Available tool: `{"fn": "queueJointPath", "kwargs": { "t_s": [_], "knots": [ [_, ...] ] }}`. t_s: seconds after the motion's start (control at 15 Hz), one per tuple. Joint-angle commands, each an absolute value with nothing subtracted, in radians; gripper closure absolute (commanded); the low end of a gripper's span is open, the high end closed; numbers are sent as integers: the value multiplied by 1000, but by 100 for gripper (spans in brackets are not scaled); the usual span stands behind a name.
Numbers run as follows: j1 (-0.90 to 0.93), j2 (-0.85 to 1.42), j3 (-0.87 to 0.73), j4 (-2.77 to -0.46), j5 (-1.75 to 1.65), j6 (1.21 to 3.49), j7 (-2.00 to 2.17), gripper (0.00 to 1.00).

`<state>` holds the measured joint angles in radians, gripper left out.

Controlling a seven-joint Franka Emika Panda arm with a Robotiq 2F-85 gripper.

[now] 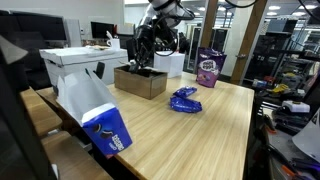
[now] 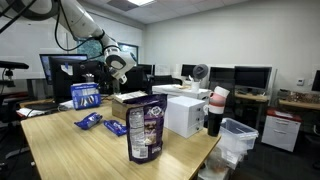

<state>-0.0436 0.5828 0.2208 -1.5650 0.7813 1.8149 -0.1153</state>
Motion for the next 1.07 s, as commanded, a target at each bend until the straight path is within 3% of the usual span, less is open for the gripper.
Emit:
{"fn": "queueJointPath", "kwargs": {
  "t_s": [0.0,1.0],
  "knots": [
    [-14,543,176,-1621,799,1824,-104,94],
    [199,574,93,-1594,507,1982,349,94]
  ]
}}
